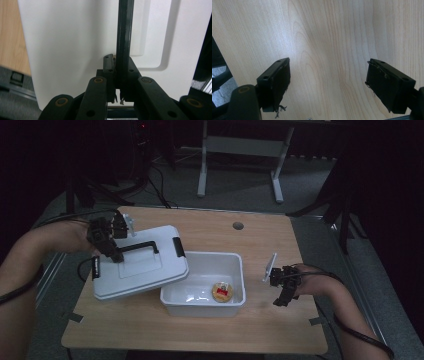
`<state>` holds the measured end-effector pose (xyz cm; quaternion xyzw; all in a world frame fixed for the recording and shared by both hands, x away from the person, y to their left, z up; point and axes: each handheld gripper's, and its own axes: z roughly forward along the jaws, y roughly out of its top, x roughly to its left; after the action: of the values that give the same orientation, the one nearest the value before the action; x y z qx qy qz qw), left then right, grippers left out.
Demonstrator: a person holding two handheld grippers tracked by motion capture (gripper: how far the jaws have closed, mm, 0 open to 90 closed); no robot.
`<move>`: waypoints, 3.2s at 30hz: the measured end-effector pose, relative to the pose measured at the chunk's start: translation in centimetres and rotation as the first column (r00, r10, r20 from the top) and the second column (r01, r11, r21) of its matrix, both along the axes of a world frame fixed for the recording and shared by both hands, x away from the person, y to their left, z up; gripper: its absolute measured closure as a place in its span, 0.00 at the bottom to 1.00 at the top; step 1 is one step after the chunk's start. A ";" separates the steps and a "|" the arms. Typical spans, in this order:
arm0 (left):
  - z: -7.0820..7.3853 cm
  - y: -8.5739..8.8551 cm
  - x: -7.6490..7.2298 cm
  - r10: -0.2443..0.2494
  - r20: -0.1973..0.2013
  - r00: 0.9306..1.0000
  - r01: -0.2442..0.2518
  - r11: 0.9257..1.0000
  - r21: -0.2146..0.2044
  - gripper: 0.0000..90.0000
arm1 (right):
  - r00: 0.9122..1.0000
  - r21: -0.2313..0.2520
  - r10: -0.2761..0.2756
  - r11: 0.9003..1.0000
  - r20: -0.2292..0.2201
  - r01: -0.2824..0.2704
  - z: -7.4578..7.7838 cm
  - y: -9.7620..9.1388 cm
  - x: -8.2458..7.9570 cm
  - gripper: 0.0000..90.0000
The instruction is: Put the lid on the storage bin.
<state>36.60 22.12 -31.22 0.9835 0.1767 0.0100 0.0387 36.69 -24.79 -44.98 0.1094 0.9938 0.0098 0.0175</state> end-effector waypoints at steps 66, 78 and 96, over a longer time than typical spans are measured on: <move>-5.3 -17.0 2.7 -0.300 -0.069 0.952 0.301 0.954 0.004 0.93 | 1.000 -0.012 -0.012 1.000 -0.002 0.011 -0.7 -1.0 -0.3 0.21; -5.9 -16.8 2.9 -0.287 -0.079 0.955 0.287 0.958 -0.012 0.93 | 1.000 -0.006 -0.010 1.000 -0.008 0.010 -1.0 -1.0 -0.3 0.21; -4.6 -15.8 3.3 -0.216 -0.024 0.976 0.214 0.975 -0.062 0.18 | 1.000 -0.002 -0.007 1.000 -0.002 0.007 -0.6 -0.6 -0.3 0.21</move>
<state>39.93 6.28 -35.84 0.9953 0.0700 -0.0146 0.0657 36.43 -25.44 -45.57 0.1131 0.9934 0.0084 0.0164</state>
